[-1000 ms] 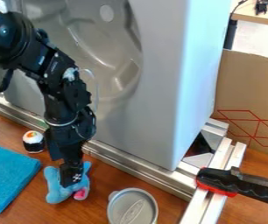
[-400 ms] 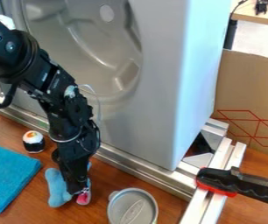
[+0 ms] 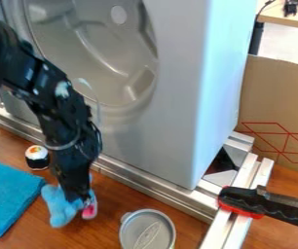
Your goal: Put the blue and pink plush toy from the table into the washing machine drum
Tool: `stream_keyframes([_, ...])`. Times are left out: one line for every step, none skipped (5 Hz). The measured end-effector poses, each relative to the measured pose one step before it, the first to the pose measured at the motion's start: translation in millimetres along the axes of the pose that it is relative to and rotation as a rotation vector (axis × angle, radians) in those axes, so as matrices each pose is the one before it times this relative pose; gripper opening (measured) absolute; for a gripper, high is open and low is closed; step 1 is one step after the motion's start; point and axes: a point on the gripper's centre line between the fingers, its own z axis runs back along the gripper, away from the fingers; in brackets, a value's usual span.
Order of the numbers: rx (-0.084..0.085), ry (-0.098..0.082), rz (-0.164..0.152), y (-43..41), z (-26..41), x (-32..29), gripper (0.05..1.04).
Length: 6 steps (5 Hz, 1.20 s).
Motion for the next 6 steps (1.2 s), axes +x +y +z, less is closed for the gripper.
stream_keyframes([0.0680, -0.1418, 0.0298, 10.13, 44.76, 7.08, 0.131])
stream_keyframes([0.0530, -0.1191, 0.0123, 20.90, 40.13, 19.71, 0.118])
stream_keyframes([0.0382, -0.1712, 0.0007, 28.74, 23.17, 25.83, 0.118])
stream_keyframes([-0.0163, -0.1284, 0.0394, 22.05, -10.12, 23.58, 0.118])
stream_keyframes([-0.0413, -0.0891, 0.0378, 12.34, -22.49, 8.56, 0.118])
stream_keyframes([-0.0312, 0.0267, 0.0114, 18.62, -34.56, 0.33, 0.118])
